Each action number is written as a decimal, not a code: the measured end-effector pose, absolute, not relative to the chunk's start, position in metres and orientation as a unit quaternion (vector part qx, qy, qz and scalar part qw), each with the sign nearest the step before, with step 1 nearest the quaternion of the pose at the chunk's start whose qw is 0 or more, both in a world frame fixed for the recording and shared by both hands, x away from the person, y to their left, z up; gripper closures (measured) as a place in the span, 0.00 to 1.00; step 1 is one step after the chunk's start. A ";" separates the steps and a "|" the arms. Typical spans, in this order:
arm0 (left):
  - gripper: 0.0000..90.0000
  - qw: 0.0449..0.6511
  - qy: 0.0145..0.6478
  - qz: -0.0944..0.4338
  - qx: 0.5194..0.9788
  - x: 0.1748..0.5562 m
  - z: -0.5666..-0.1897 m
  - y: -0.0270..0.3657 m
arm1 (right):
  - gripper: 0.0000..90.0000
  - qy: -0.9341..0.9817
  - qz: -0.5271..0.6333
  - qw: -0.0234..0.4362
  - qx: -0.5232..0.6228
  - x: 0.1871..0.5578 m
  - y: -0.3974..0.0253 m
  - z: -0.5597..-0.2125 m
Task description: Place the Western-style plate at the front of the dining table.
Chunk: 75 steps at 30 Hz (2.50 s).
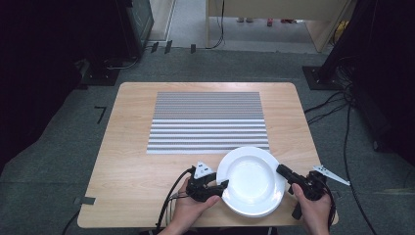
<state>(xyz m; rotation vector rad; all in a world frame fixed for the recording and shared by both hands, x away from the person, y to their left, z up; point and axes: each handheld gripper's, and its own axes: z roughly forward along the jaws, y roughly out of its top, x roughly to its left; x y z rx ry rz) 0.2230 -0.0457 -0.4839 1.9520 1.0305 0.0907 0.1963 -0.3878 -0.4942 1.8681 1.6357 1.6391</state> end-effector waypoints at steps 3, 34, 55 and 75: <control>0.55 0.455 0.414 0.040 0.787 0.222 -0.482 -0.045 | 0.88 0.553 0.549 0.079 0.622 0.197 -0.387 -0.496; 0.67 0.459 0.435 0.059 0.773 0.226 -0.476 -0.035 | 0.86 0.538 0.593 0.021 0.599 0.197 -0.381 -0.500; 0.67 0.464 0.432 0.057 0.771 0.228 -0.480 -0.034 | 0.80 0.537 0.600 -0.016 0.593 0.197 -0.382 -0.499; 0.69 0.495 0.433 0.055 0.751 0.227 -0.486 -0.031 | 0.78 0.540 0.567 -0.040 0.621 0.200 -0.381 -0.505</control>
